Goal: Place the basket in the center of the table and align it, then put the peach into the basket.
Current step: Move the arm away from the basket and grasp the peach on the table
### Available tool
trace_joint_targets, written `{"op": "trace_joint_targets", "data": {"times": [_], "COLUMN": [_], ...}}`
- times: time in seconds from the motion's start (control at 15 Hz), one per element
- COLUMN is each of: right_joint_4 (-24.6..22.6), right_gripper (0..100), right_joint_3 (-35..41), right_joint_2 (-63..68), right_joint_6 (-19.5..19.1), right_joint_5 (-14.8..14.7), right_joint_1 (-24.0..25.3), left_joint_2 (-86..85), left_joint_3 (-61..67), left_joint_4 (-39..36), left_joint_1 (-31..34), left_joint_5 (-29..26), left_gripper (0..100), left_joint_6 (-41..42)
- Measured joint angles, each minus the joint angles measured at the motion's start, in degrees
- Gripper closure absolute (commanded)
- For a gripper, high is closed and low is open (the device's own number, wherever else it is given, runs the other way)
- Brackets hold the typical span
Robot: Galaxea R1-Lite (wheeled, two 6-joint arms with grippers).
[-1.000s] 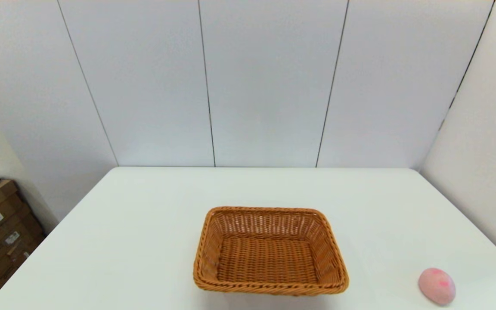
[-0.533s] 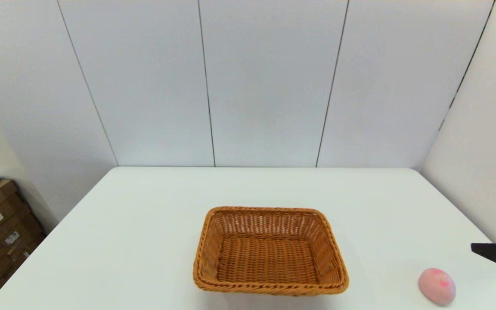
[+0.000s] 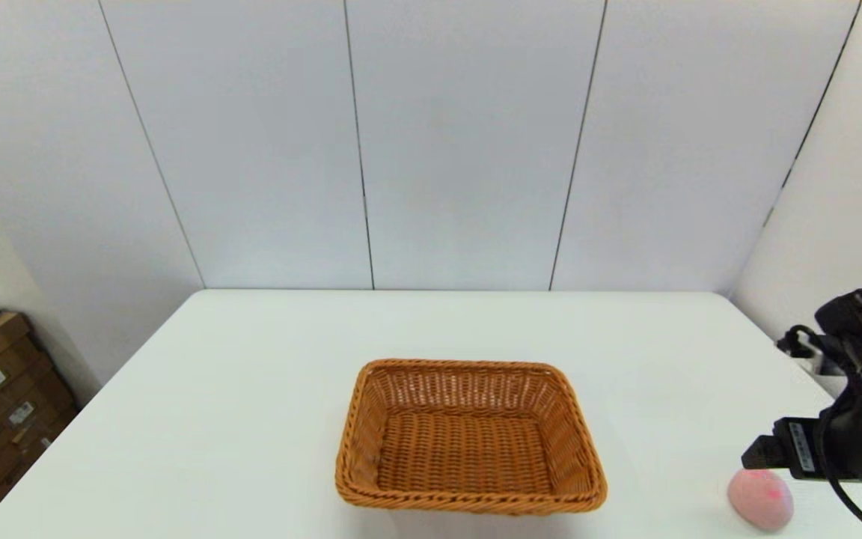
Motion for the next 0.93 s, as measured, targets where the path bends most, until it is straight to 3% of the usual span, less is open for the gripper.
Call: {"op": "trace_joint_targets", "data": {"times": [0.2, 0.27, 0.53, 0.93], "right_joint_4": [-6.6, -8.8, -16.4, -17.5], "right_gripper": [0, 100, 100, 100], "right_joint_3": [2.3, 3.2, 5.7, 5.6], "right_joint_2": [7.9, 10.4, 18.7, 20.5], "right_joint_6": [0.3, 0.4, 0.5, 0.5], "right_joint_5": [-0.3, -0.5, -0.6, 0.2], "right_joint_1": [-0.5, -0.7, -1.9, -3.8], "left_joint_2": [0.0, 0.0, 0.0, 0.0], "left_joint_3": [0.0, 0.0, 0.0, -0.1], "left_joint_4": [0.0, 0.0, 0.0, 0.0], "left_joint_1": [0.0, 0.0, 0.0, 0.0], "left_joint_5": [0.0, 0.0, 0.1, 0.1], "left_gripper": [0, 0, 0, 0], "left_joint_6": [-0.1, -0.1, -0.2, -0.2]}}
